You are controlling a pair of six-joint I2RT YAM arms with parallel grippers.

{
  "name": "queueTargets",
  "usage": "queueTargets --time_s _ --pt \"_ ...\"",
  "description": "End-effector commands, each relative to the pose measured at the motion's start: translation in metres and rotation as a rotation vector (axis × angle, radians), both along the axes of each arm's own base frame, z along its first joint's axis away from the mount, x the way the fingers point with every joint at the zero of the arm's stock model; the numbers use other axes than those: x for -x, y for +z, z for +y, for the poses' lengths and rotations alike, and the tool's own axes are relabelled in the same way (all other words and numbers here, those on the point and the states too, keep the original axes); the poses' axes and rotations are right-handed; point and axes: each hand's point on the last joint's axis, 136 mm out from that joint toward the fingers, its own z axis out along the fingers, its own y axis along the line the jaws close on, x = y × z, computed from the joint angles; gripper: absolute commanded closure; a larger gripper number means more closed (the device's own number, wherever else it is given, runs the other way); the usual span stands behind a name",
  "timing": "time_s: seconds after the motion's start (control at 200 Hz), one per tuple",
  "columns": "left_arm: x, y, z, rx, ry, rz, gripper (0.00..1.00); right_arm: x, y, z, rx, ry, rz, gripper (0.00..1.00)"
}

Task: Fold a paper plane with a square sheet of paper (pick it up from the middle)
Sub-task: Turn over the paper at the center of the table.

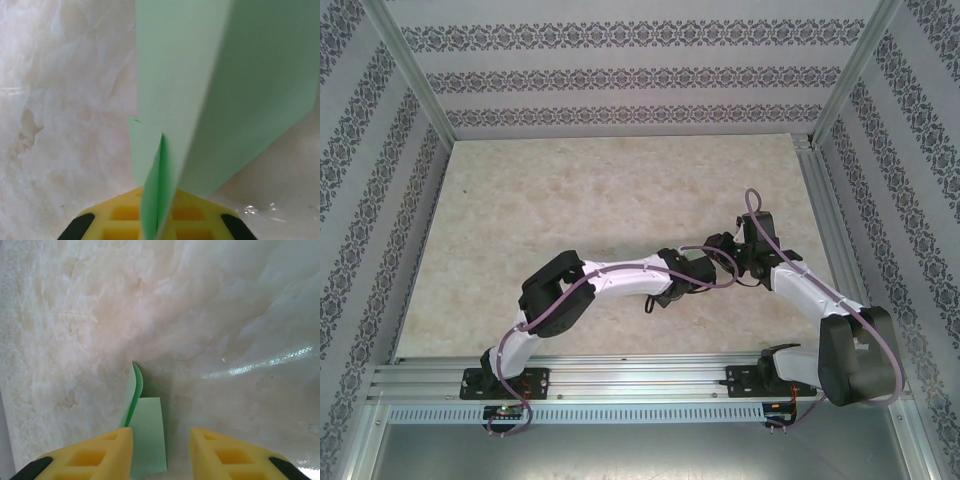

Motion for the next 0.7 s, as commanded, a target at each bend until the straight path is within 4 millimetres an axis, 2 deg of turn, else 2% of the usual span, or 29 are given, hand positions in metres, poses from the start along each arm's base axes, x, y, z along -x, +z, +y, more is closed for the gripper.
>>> queueTargets --time_s 0.0,0.09,0.16,0.295,0.33,0.38,0.44,0.525,0.604,0.664,0.694 --pt "-0.002 0.013 -0.007 0.002 -0.022 -0.03 0.82 0.008 -0.005 -0.001 0.0 0.013 0.011 0.64" --pt "0.0 0.015 -0.011 0.03 -0.042 -0.018 0.75 0.013 -0.01 -0.001 -0.002 0.014 0.033 0.64" --pt "0.001 0.016 -0.011 0.044 -0.034 -0.012 0.9 0.017 -0.012 0.005 -0.038 0.042 0.039 0.64" --pt "0.0 0.026 -0.012 0.082 -0.023 -0.029 0.92 0.035 -0.016 0.016 -0.105 0.059 0.076 0.68" --pt "0.0 0.028 -0.013 0.098 -0.026 -0.025 0.82 0.037 -0.016 0.017 -0.113 0.06 0.076 0.69" --pt "0.0 0.029 -0.015 0.134 -0.023 -0.006 0.58 0.041 -0.018 0.018 -0.114 0.061 0.087 0.69" --pt "0.005 0.028 -0.018 0.183 -0.034 0.043 0.43 0.044 -0.021 0.015 -0.102 0.057 0.096 0.69" --pt "0.011 0.026 -0.015 0.231 -0.057 0.098 0.28 0.044 -0.021 0.016 -0.103 0.057 0.093 0.69" --pt "0.014 0.03 -0.012 0.3 -0.069 0.133 0.19 0.043 -0.021 0.019 -0.107 0.066 0.094 0.69" --pt "0.016 0.032 -0.011 0.35 -0.093 0.15 0.03 0.042 -0.019 0.02 -0.103 0.071 0.091 0.69" --pt "0.016 0.032 -0.009 0.368 -0.102 0.161 0.02 0.042 -0.018 0.02 -0.102 0.072 0.088 0.69"
